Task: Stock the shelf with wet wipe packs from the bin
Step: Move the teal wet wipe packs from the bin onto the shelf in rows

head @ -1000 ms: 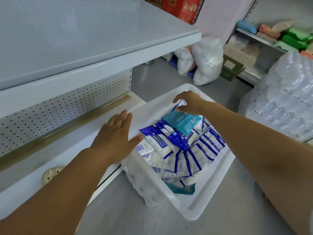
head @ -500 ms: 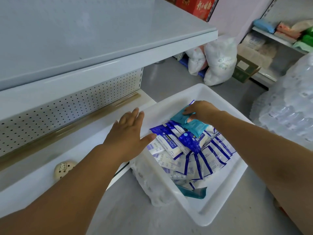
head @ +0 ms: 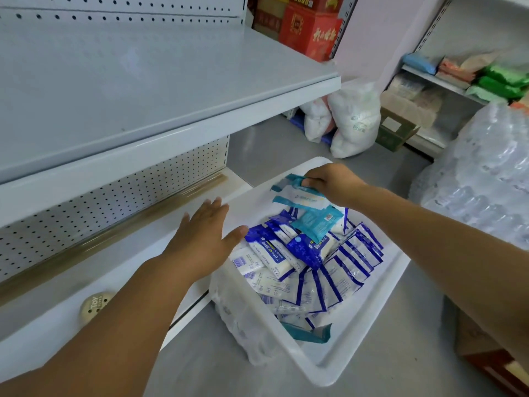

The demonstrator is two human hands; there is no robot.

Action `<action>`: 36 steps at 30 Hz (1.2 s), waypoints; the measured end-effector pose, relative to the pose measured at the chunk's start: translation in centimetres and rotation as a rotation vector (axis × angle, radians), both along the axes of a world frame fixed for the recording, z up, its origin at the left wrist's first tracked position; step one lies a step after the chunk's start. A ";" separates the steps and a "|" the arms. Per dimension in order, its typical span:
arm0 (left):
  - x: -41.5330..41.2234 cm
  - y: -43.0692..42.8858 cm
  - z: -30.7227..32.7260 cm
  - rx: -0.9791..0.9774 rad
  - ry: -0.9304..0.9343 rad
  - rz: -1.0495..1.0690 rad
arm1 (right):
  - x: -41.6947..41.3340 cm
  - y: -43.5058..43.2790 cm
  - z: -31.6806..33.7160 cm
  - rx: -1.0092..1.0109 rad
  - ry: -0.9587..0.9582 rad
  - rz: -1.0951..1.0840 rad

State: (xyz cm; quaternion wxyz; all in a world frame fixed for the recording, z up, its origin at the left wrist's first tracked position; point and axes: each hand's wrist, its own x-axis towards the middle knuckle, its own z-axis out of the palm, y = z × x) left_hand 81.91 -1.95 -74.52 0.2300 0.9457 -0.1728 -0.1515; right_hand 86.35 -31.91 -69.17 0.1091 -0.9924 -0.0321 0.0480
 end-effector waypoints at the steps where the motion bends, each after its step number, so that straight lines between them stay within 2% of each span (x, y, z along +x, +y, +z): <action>1: -0.3 -0.2 0.6 -0.063 0.013 0.023 | -0.6 0.4 0.6 0.028 -0.031 -0.010; 7: -1.7 -1.4 5.0 -0.638 0.146 0.210 | -4.9 4.8 4.9 0.353 -0.095 -0.125; 10: -2.7 -1.0 7.6 -0.890 0.255 0.242 | -6.6 8.0 6.8 0.654 -0.004 -0.133; 12: -3.2 -0.2 9.2 -0.982 0.232 0.250 | -7.2 10.3 8.3 0.779 0.006 -0.094; 15: -3.6 1.8 11.9 -1.125 0.143 0.298 | -7.4 13.7 10.9 0.827 -0.075 -0.034; 19: -3.7 5.1 15.8 -1.207 0.005 0.333 | -7.1 17.9 14.1 0.878 -0.209 0.011; 24: -3.6 9.9 20.3 -1.263 -0.208 0.381 | -6.4 23.0 16.9 1.040 -0.307 0.088; 30: -3.9 17.5 24.1 -1.291 -0.388 0.457 | -5.5 31.1 18.9 1.133 -0.423 0.251; 36: -5.8 26.3 24.9 -1.361 -0.537 0.604 | -4.7 41.4 20.2 1.252 -0.362 0.393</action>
